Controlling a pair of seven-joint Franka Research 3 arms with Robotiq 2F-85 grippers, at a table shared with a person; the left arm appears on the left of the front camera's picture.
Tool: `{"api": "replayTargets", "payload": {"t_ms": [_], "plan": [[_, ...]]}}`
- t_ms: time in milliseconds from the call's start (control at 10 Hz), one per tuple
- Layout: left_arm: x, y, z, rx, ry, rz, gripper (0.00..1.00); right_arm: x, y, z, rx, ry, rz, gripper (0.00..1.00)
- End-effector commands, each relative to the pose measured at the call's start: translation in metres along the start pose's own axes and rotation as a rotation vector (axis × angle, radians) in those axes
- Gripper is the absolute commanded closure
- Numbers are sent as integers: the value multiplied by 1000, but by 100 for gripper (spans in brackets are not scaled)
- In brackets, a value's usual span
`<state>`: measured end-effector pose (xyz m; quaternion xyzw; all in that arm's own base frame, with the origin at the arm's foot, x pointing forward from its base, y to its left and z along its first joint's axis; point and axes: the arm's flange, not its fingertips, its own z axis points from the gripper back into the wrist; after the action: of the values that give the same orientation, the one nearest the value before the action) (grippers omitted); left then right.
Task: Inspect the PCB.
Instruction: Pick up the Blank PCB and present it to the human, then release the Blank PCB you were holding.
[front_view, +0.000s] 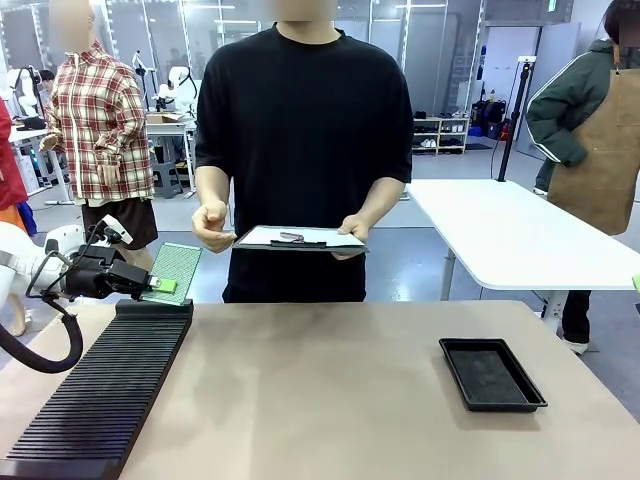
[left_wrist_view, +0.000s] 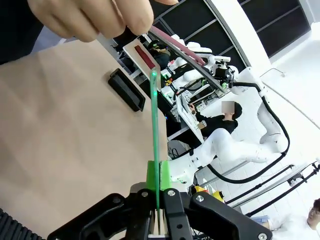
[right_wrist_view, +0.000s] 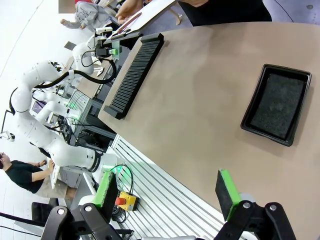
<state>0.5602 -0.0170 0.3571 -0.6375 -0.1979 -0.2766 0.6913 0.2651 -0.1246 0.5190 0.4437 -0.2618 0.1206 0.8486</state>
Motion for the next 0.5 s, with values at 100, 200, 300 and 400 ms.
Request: {"api": "replayTargets", "payload": {"t_ms": [100,200,300,400], "plan": [[0,-5,0,5,-1,11,97,1,0,1,9,-6,18,0],[0,-5,0,5,-1,11,97,1,0,1,9,-6,18,0],[0,-5,0,5,-1,11,97,1,0,1,9,-6,18,0],[0,-5,0,5,-1,11,97,1,0,1,9,-6,18,0]]}}
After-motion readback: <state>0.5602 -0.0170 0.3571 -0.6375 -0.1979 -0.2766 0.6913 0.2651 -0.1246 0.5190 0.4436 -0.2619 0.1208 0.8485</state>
